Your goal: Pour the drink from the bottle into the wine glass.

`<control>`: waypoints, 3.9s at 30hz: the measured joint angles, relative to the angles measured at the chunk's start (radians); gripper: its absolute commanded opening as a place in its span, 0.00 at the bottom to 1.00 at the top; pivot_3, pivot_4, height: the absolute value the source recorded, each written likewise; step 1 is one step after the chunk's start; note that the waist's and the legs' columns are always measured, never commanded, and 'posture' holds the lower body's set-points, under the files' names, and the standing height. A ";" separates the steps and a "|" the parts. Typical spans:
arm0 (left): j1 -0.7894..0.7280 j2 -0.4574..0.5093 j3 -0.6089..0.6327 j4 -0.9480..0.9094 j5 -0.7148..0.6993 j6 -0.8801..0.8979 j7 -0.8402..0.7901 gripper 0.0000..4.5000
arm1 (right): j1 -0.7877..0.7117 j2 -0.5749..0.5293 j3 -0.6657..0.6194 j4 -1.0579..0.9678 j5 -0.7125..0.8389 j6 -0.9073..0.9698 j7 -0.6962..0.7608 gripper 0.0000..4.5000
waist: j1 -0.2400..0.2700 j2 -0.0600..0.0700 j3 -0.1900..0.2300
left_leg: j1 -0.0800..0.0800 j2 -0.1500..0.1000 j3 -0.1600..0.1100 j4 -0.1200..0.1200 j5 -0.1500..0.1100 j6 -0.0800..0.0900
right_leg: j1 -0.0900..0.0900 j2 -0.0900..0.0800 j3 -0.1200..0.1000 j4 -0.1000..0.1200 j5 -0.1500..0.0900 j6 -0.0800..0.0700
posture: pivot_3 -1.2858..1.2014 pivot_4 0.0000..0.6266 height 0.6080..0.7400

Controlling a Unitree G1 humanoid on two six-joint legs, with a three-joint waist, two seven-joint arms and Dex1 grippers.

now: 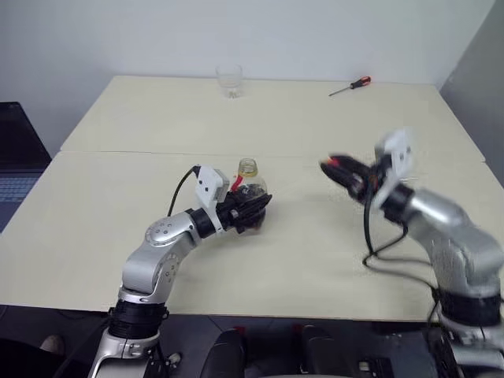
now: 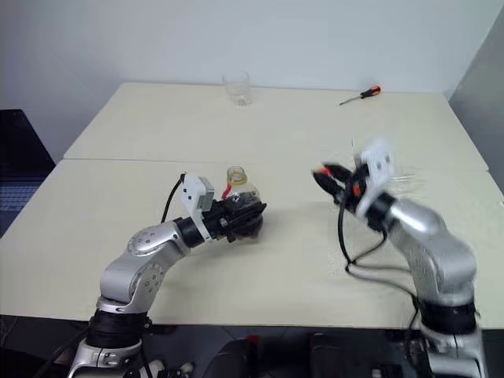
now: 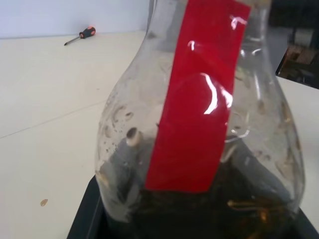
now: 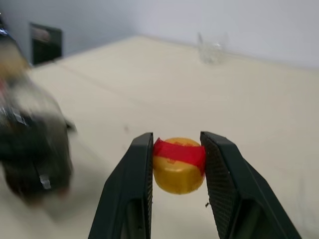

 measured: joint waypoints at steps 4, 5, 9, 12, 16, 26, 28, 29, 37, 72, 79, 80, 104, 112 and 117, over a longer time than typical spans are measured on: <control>0.012 0.000 -0.004 -0.019 -0.014 0.018 -0.002 0.45 | 0.223 0.065 0.024 -0.009 -0.112 -0.086 -0.093 0.25 | -0.009 0.000 0.000 | 0.003 0.001 0.001 0.000 0.000 0.000 | 0.000 0.001 0.002 0.003 0.000 0.000 | 0.52 0.24 1.00; 0.012 0.000 -0.004 -0.021 -0.015 0.020 -0.003 0.45 | 0.237 0.083 0.024 -0.003 -0.126 -0.104 -0.112 0.25 | -0.011 0.000 0.000 | 0.004 0.001 0.002 0.000 0.000 0.000 | 0.000 0.002 0.002 0.004 0.000 0.000 | 0.52 0.24 1.00; 0.009 0.002 -0.006 -0.026 -0.017 0.031 -0.004 0.45 | 0.228 0.155 0.009 0.056 -0.163 -0.167 -0.180 0.42 | -0.007 0.001 0.000 | 0.004 0.001 0.001 0.000 0.000 0.000 | 0.001 0.004 0.001 0.003 0.000 0.000 | 0.52 0.24 1.00; -0.013 0.002 -0.007 -0.023 -0.017 0.033 -0.004 0.45 | 0.174 0.177 -0.001 0.110 -0.175 -0.189 -0.204 0.63 | -0.004 0.001 0.000 | 0.003 0.000 0.001 0.000 0.000 -0.001 | 0.001 0.005 0.001 0.002 0.000 0.000 | 0.52 0.24 1.00; -0.028 0.002 -0.007 -0.014 -0.017 0.032 -0.005 0.45 | 0.132 0.173 -0.009 0.118 -0.175 -0.201 -0.200 0.94 | -0.004 0.001 0.000 | 0.002 0.000 0.001 0.000 0.000 -0.001 | 0.001 0.005 0.001 0.001 0.000 0.000 | 0.52 0.24 1.00; 0.015 0.002 0.013 -0.013 -0.016 0.031 0.026 0.45 | 0.130 0.068 -0.008 0.086 -0.146 -0.187 -0.086 1.00 | -0.005 0.001 0.000 | 0.002 0.001 0.001 0.000 0.000 0.000 | 0.000 0.005 0.001 0.002 0.000 0.000 | 0.52 0.24 1.00; 0.028 0.005 0.029 -0.014 -0.016 0.031 0.045 0.45 | 0.117 0.039 -0.005 0.036 -0.122 -0.175 -0.048 1.00 | -0.005 0.001 0.000 | 0.002 0.001 0.000 0.000 0.000 0.000 | 0.001 0.004 0.001 0.002 0.000 0.000 | 0.52 0.24 1.00; 0.033 0.006 0.036 -0.014 -0.014 0.031 0.057 0.45 | 0.106 0.027 -0.001 0.012 -0.112 -0.173 -0.028 1.00 | -0.005 0.001 0.000 | 0.002 0.001 0.000 0.000 0.000 0.000 | 0.001 0.004 0.001 0.002 0.000 0.000 | 0.52 0.24 1.00; 0.002 -0.025 0.110 0.042 0.016 0.009 0.205 0.45 | -0.059 -0.023 0.127 -0.061 -0.014 -0.146 0.154 1.00 | -0.003 0.000 0.000 | 0.002 0.000 -0.001 0.001 0.000 0.000 | 0.001 0.004 -0.001 0.002 0.000 0.000 | 0.52 0.24 1.00; -0.403 0.108 0.380 1.081 0.191 -0.629 0.415 0.45 | -0.341 0.198 0.380 0.204 -0.154 -0.198 0.214 1.00 | -0.004 -0.006 -0.002 | 0.000 0.000 -0.002 0.003 0.000 -0.001 | -0.001 0.000 -0.002 0.003 0.000 0.000 | 0.52 0.24 1.00; -0.405 0.108 0.380 1.117 0.194 -0.654 0.408 0.45 | -0.341 0.203 0.361 0.211 -0.154 -0.176 0.184 1.00 | -0.005 -0.006 -0.002 | 0.000 0.000 -0.002 0.003 0.000 -0.001 | -0.001 0.000 -0.002 0.003 0.000 0.000 | 0.52 0.24 1.00; -0.405 0.108 0.380 1.121 0.194 -0.658 0.408 0.51 | -0.341 0.207 0.358 0.213 -0.154 -0.166 0.178 1.00 | -0.005 -0.006 -0.002 | 0.000 0.000 -0.002 0.003 0.000 -0.001 | -0.001 0.000 -0.002 0.003 0.000 0.000 | 0.52 0.24 1.00; 0.009 0.108 0.415 0.450 0.088 -0.361 0.436 0.99 | -0.217 0.098 0.244 0.067 -0.071 -0.025 0.178 1.00 | -0.005 -0.006 -0.002 | 0.001 0.001 -0.002 0.002 0.000 -0.001 | -0.002 -0.001 0.000 0.004 0.000 0.000 | 0.52 0.24 1.00; 0.346 0.074 0.442 -0.085 -0.041 -0.073 0.496 0.99 | -0.095 0.032 0.162 -0.030 -0.035 0.022 0.141 1.00 | -0.003 -0.007 -0.003 | 0.001 0.001 -0.002 0.002 0.000 -0.001 | 0.000 -0.001 0.000 0.002 0.000 0.000 | 0.52 0.24 1.00; 0.477 0.131 0.265 -0.341 -0.079 -0.008 0.345 0.99 | -0.068 0.062 0.098 -0.016 -0.077 0.068 -0.015 1.00 | 0.001 -0.007 -0.003 | 0.003 0.000 -0.001 0.001 0.000 -0.001 | 0.002 0.000 0.000 0.003 0.000 -0.001 | 0.52 0.24 1.00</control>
